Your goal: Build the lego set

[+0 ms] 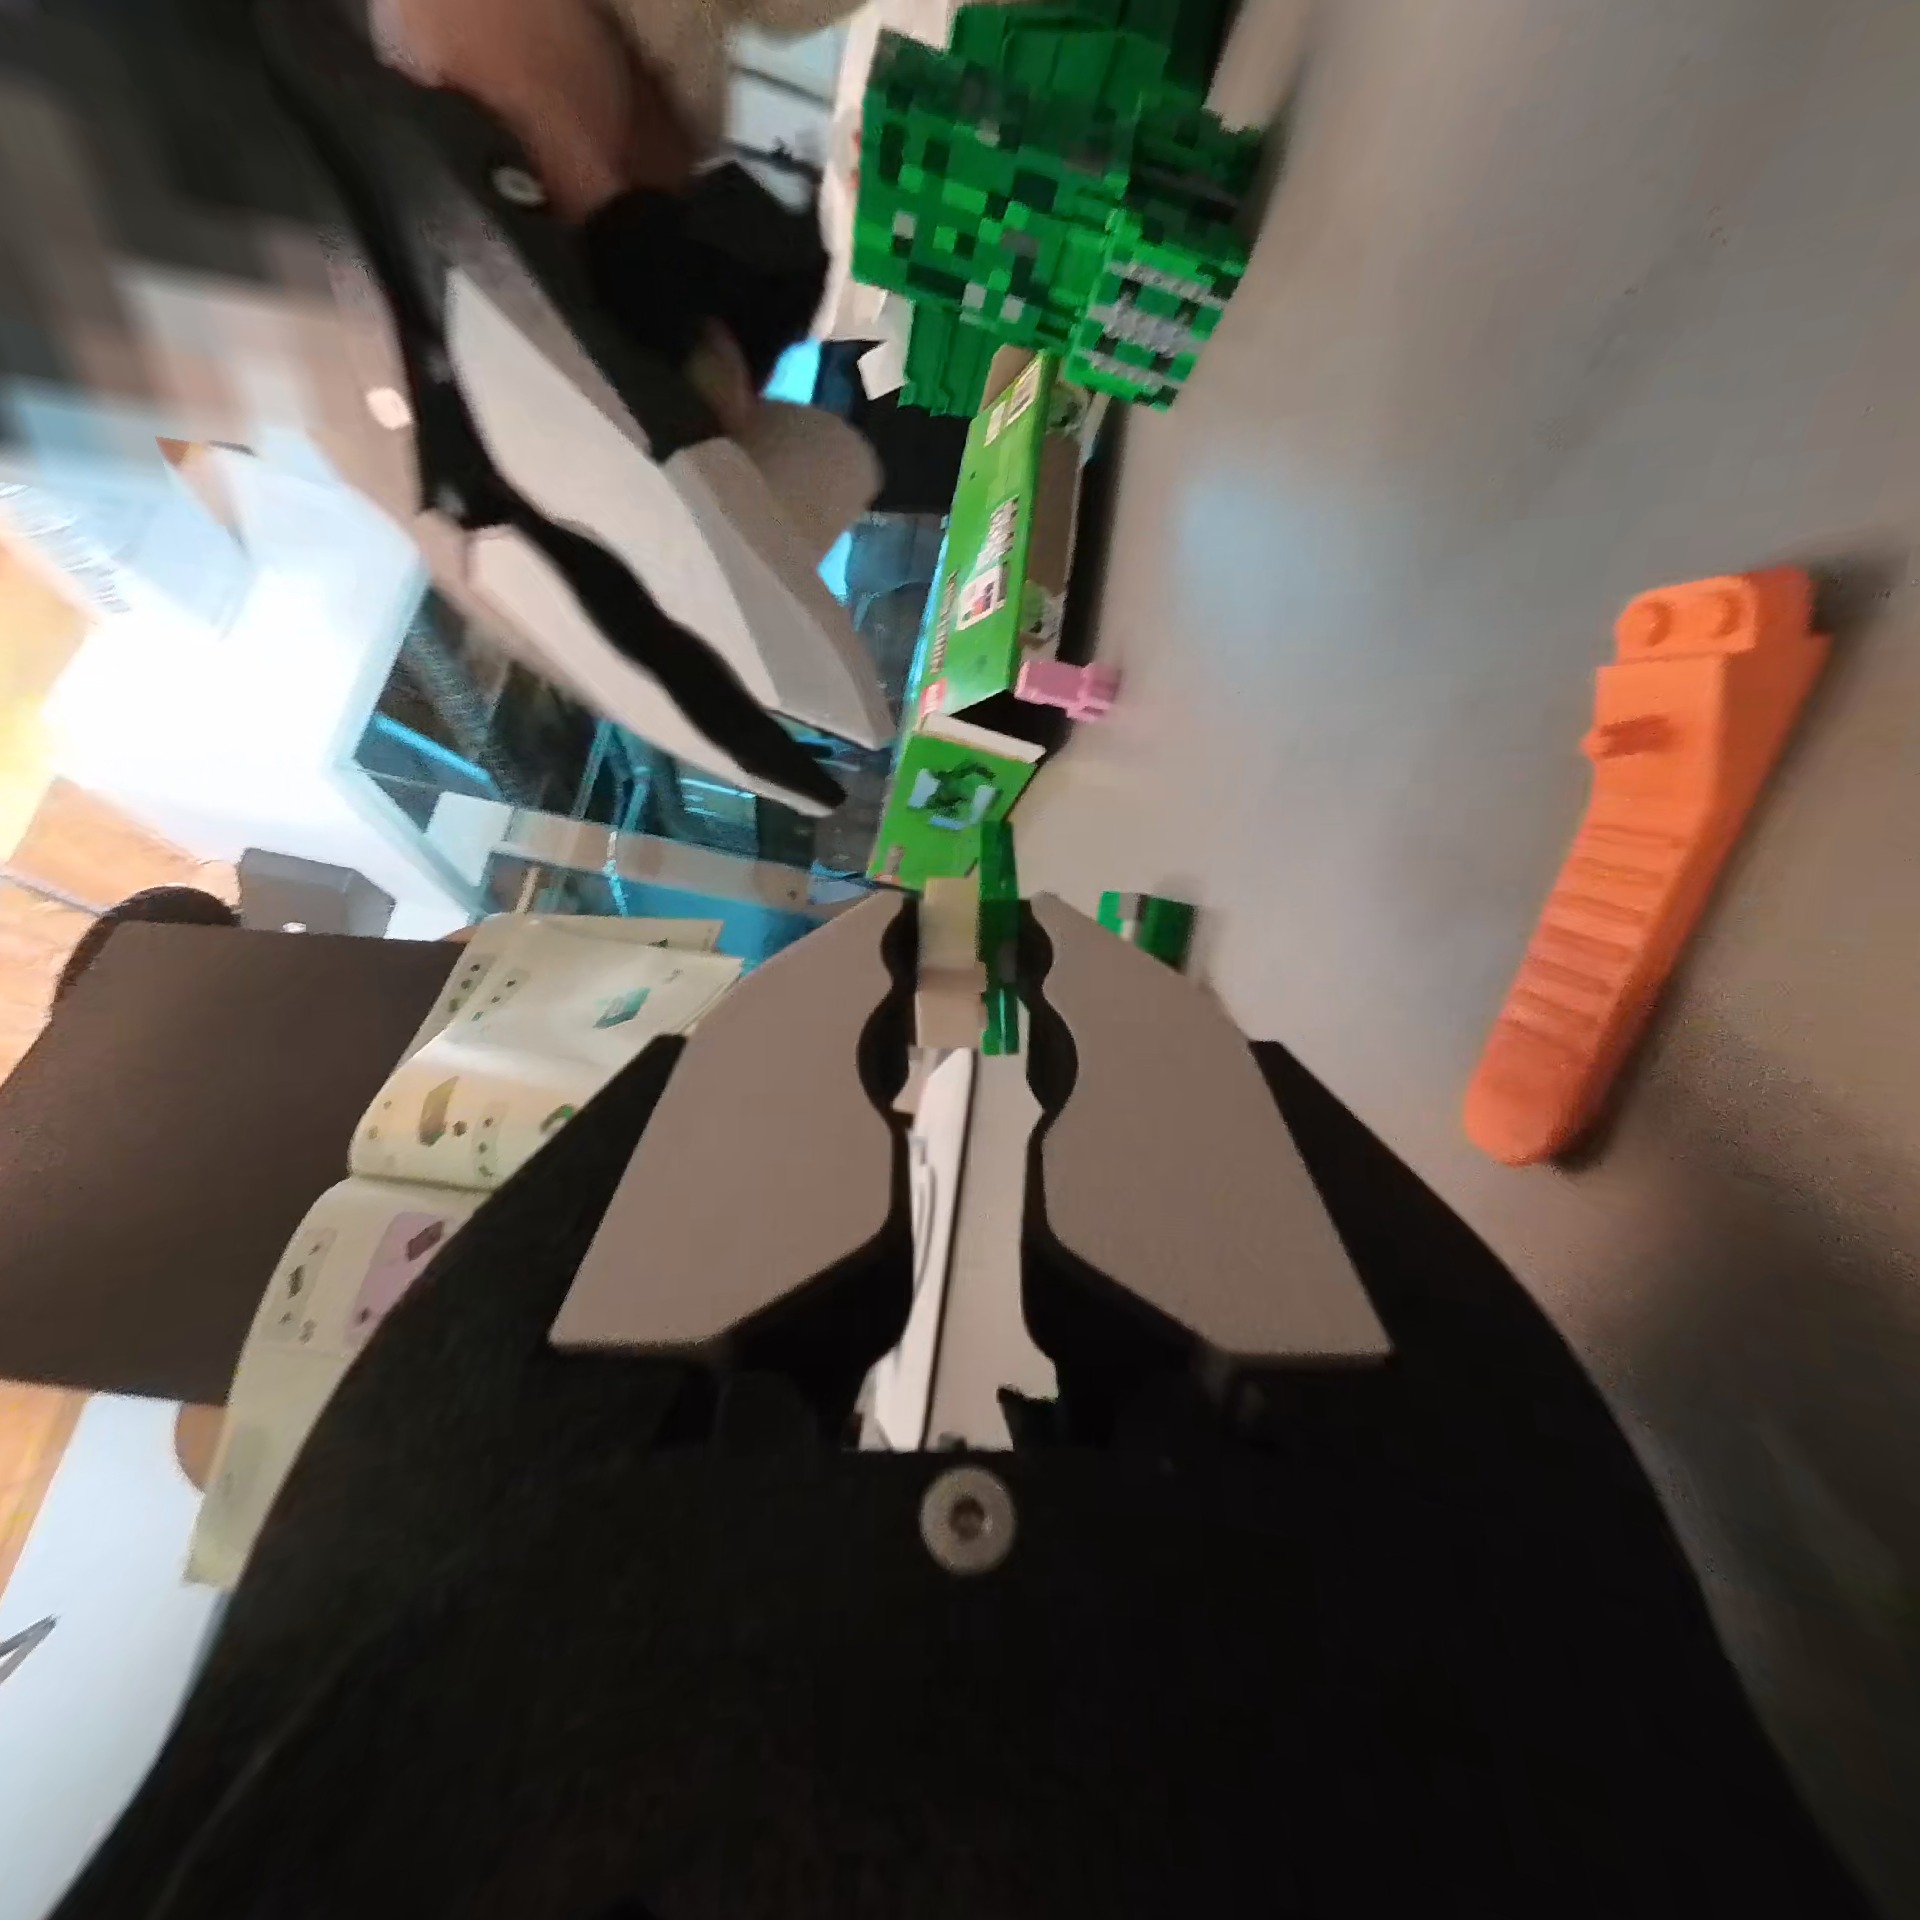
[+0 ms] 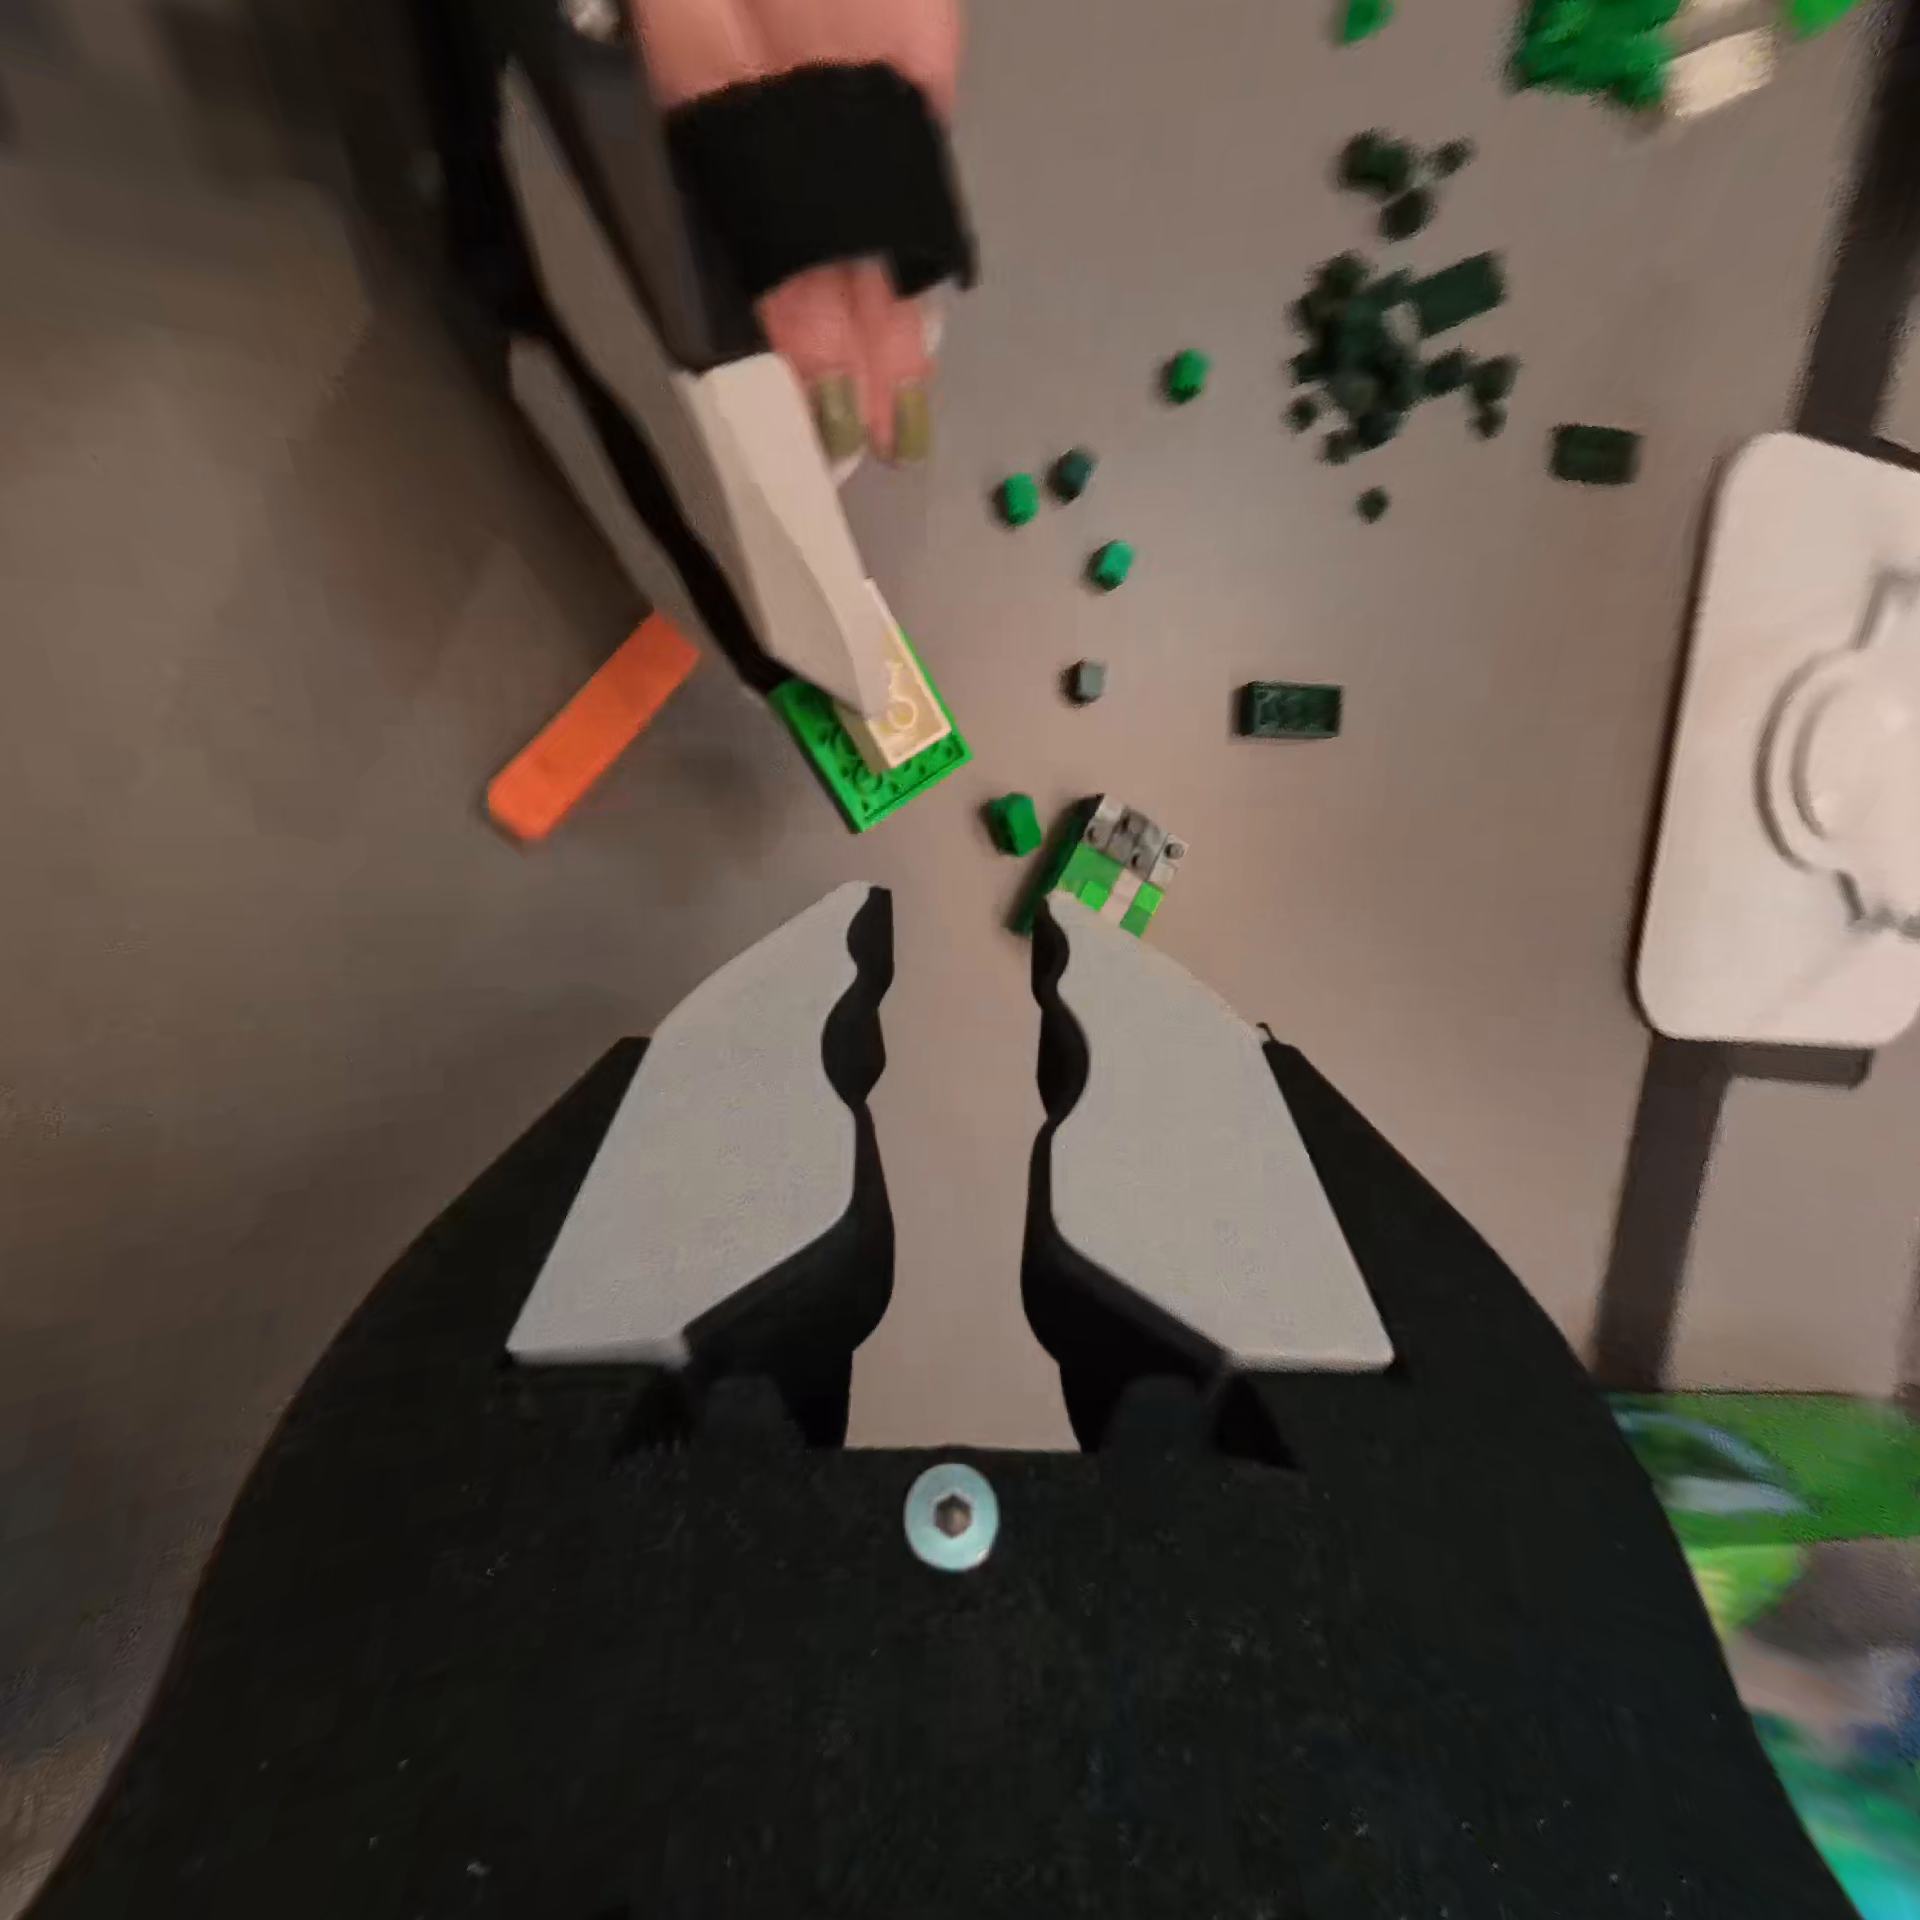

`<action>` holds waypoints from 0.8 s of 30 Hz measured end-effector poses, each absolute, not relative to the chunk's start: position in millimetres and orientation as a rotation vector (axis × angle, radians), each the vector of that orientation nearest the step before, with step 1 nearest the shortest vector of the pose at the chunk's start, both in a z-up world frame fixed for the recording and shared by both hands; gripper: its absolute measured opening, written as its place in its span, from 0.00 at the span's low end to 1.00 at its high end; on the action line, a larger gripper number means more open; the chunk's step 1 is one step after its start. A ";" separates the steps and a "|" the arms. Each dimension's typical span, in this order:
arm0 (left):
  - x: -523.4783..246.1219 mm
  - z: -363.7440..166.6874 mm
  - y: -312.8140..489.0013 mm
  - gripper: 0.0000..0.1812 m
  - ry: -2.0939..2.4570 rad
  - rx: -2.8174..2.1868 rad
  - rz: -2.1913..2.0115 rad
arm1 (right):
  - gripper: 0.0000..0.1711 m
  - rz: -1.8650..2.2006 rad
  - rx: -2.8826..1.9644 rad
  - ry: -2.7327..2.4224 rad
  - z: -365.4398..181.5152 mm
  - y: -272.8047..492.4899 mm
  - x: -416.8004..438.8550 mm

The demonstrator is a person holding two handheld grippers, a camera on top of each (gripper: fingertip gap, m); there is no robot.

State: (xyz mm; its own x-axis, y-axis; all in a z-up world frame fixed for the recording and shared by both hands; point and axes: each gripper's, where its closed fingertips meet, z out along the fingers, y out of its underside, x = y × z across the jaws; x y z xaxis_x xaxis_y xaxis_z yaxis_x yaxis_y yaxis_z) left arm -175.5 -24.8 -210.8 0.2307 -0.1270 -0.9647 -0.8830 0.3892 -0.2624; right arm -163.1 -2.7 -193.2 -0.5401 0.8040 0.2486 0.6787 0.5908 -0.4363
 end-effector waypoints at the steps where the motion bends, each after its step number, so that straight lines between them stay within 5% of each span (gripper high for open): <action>1: -177.2 -208.6 -24.0 0.10 1.230 -1.057 0.709 | 0.15 0.499 -1.267 -2.275 -194.3 -0.3 -164.8; 13: -185.2 -206.6 -20.2 0.10 1.192 -1.071 0.753 | 0.16 1.646 -1.936 -1.162 -212.2 -19.2 -170.7; 24: -184.6 -207.4 -22.3 0.10 1.195 -1.081 0.732 | 0.05 1.873 -2.028 -0.963 -215.3 -19.5 -186.2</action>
